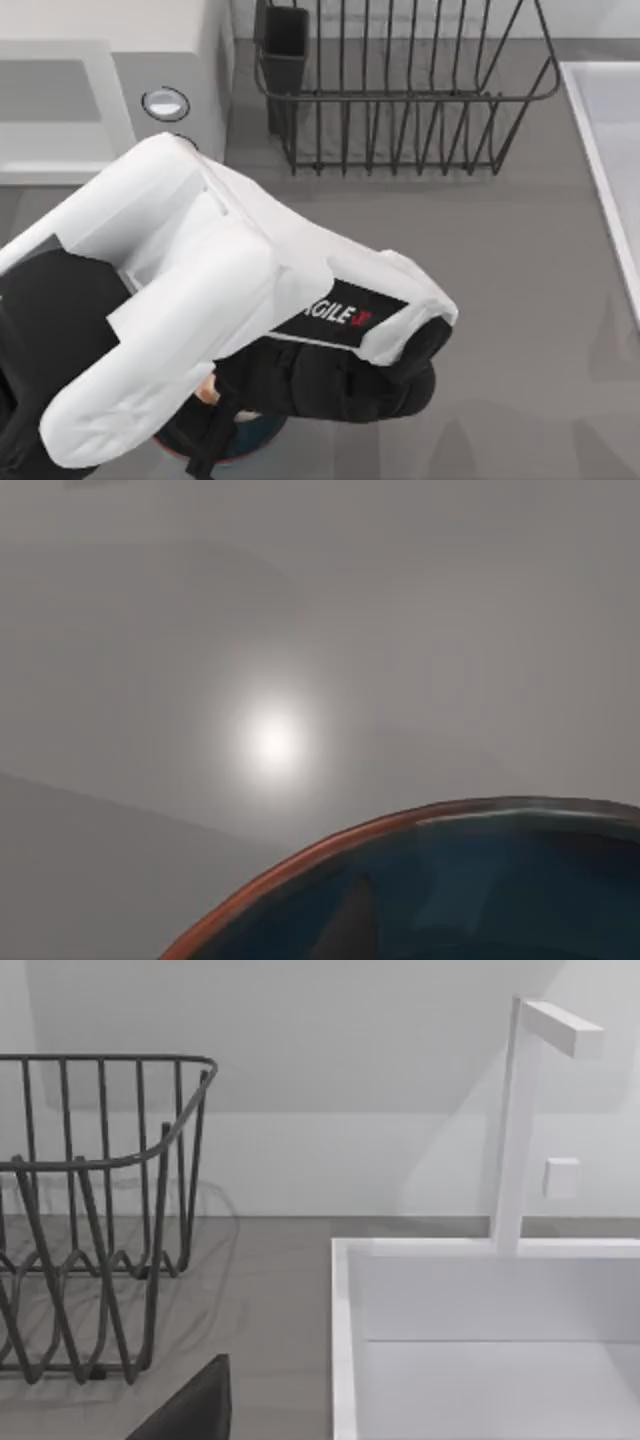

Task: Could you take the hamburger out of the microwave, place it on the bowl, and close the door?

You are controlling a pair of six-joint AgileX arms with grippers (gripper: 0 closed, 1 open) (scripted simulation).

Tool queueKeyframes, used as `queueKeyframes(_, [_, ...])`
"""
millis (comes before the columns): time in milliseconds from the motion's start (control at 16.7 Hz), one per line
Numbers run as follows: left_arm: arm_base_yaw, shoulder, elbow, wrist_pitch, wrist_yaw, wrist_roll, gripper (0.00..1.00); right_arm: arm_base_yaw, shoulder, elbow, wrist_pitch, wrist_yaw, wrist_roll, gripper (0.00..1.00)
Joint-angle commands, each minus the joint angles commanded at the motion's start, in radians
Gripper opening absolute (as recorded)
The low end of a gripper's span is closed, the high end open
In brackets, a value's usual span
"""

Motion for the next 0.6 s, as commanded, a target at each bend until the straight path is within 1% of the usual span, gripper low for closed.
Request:
queueKeyframes(300, [0.0,0.0,0.0,0.0,0.0,0.0,0.98,0.0,0.0,0.0,0.0,0.0,0.0,1.0])
queueKeyframes(360, [0.0,0.0,0.0,0.0,0.0,0.0,1.0,0.0,0.0,0.0,0.0,0.0,0.0,1.0])
queueKeyframes(600, [0.0,0.0,0.0,0.0,0.0,0.0,1.0,0.0,0.0,0.0,0.0,0.0,0.0,1.0])
